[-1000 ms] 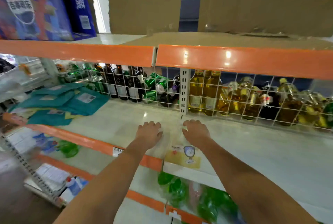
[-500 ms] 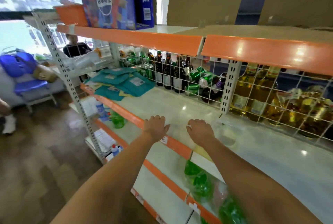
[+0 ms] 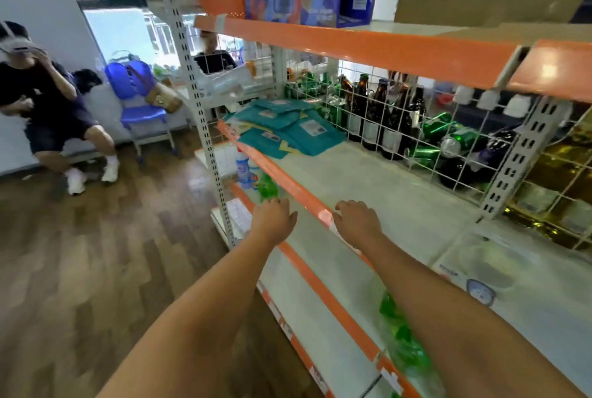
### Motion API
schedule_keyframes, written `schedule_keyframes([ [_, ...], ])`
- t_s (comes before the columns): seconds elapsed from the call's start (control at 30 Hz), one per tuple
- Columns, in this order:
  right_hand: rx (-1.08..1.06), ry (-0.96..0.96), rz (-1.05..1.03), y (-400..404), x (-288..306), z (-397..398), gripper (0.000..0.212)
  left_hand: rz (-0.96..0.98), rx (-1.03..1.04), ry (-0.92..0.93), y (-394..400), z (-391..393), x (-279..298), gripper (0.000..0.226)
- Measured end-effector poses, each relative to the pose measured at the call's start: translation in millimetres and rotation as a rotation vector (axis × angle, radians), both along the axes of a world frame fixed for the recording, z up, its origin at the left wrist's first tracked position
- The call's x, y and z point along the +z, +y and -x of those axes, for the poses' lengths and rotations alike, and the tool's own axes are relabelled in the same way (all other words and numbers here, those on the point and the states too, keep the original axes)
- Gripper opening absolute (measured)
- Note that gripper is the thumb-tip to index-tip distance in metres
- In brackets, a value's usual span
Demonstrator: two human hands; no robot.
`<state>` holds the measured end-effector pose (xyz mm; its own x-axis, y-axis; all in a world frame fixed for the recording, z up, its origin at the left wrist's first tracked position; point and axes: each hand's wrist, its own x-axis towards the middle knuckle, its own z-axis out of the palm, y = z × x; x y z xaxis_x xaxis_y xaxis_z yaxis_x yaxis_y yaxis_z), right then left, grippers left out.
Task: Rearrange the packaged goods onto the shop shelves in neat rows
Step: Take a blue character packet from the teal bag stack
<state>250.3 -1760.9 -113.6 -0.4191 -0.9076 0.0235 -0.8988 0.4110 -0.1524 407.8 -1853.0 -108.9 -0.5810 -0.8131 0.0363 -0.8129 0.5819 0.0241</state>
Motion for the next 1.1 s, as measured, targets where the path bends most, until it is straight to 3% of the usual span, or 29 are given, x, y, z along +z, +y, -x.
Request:
schedule_keyframes([
  [0.33,-0.011,0.002,0.073,-100,16,-35,0.037,0.072,0.022,0.056,-102,-49,18,0.038],
  [0.63,-0.010,0.055,0.024,-166,3,-59,0.036,0.008,-0.006,0.035,-177,-71,-15,0.038],
  [0.83,-0.023,0.078,-0.005,-220,2,-37,0.036,-0.032,-0.019,0.005,-227,-60,-29,0.041],
  [1.1,-0.088,0.065,0.141,-309,23,16,0.031,0.006,-0.008,0.021,-318,-24,-3,0.039],
])
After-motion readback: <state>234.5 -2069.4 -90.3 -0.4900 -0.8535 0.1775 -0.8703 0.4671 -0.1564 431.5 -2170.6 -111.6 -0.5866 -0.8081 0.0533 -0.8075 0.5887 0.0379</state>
